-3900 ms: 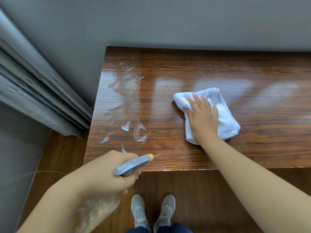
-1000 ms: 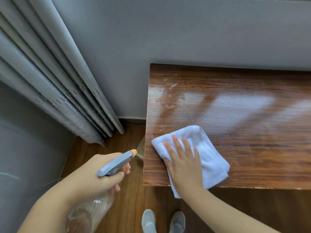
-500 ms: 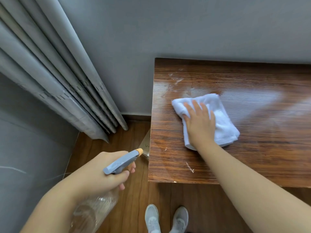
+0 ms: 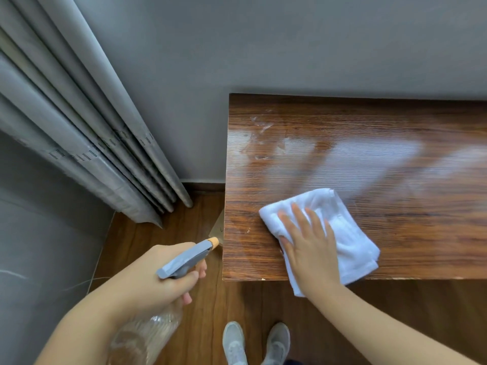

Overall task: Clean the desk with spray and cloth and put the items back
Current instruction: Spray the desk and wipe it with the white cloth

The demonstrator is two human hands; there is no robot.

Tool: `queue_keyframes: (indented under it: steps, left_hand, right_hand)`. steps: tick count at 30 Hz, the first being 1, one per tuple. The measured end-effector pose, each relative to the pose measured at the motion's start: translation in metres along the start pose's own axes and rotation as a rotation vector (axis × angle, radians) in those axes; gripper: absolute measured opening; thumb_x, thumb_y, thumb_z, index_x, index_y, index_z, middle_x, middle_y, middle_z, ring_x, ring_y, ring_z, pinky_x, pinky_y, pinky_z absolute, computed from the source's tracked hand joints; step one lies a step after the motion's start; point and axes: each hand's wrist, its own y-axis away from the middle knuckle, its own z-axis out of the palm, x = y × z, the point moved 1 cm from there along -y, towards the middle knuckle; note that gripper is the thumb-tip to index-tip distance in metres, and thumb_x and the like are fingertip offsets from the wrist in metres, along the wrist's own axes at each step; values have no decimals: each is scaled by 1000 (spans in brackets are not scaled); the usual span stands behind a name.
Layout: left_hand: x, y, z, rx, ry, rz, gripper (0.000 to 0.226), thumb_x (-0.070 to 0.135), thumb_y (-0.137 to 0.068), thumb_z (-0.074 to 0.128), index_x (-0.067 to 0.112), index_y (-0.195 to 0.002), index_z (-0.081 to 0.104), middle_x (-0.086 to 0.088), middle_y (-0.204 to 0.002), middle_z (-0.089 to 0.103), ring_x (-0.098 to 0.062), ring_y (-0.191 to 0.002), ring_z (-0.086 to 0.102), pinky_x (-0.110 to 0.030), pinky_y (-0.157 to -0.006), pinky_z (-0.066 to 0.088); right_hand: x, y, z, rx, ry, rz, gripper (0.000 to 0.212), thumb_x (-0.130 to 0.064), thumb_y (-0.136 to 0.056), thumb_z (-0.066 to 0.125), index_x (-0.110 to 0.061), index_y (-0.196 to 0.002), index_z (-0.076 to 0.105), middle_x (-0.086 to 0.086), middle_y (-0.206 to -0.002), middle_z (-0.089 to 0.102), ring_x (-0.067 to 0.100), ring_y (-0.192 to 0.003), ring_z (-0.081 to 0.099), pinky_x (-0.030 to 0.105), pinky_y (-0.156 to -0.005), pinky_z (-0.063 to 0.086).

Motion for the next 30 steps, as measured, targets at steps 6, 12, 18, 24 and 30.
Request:
queue_keyframes:
  steps: [6,12,18,24,30]
  left_hand:
    - [-9,4,-5,25,14,6,16,14,-93,60,28,-92,67,5,-97,73,-16,-69,75,-27,-70,59]
    - [-13,3,-7,39,34,-3,17,13,-93,60,29,-91,67,14,-99,71,-18,-72,75,-32,-74,60]
    - [-9,7,-12,64,18,12,16,13,-93,61,28,-91,67,4,-99,72,-19,-73,75,-37,-79,60]
    - [-10,15,-7,57,29,31,21,12,-93,60,31,-89,66,4,-99,72,-18,-72,75,-30,-70,58]
    - [-11,16,5,26,30,33,19,14,-93,61,31,-91,67,2,-99,72,-18,-72,76,-33,-73,59]
  right_hand:
    - [-52,-21,6,-59,19,-66,49,-42,-96,26,-31,-141,43,2,-153,36,30,-141,33,50,-110,20]
    - [-94,-71,14,-30,-6,-44,50,-41,-94,26,-31,-137,50,1,-150,41,29,-139,35,49,-110,17]
    - [-76,-94,13,-57,8,-57,51,-39,-95,21,-29,-140,45,-1,-152,37,28,-141,30,49,-111,13]
    - [0,-89,-2,-48,3,107,56,-49,-92,17,-34,-140,42,-6,-154,32,24,-141,27,50,-111,18]
    - [23,-35,-5,-26,0,78,50,-44,-94,27,-29,-138,46,0,-150,40,28,-134,36,53,-104,34]
